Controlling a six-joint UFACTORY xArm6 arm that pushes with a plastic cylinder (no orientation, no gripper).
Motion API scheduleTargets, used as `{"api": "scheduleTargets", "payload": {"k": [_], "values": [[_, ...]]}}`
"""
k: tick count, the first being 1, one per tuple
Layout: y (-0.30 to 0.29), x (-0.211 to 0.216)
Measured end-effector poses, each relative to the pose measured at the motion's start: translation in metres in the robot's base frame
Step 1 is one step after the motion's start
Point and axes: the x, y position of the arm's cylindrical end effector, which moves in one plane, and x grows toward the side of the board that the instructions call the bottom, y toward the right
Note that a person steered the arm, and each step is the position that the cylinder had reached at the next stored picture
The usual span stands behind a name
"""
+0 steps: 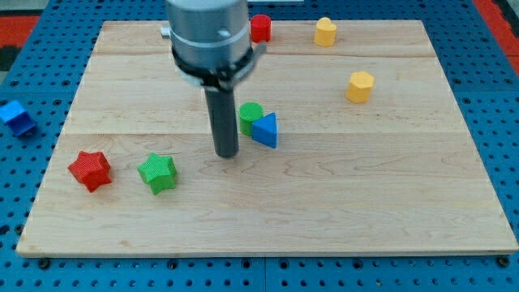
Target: Slide the green star a bit up
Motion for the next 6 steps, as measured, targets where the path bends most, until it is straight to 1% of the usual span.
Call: {"api": "scheduleTargets", "payload": {"k": [1, 2, 3, 4, 5, 6], "values": [[0.009, 0.060], [-0.086, 0.073], [-0.104, 0.045], [-0.045, 0.002], [-0.051, 0.021], [-0.111, 0.032]]}}
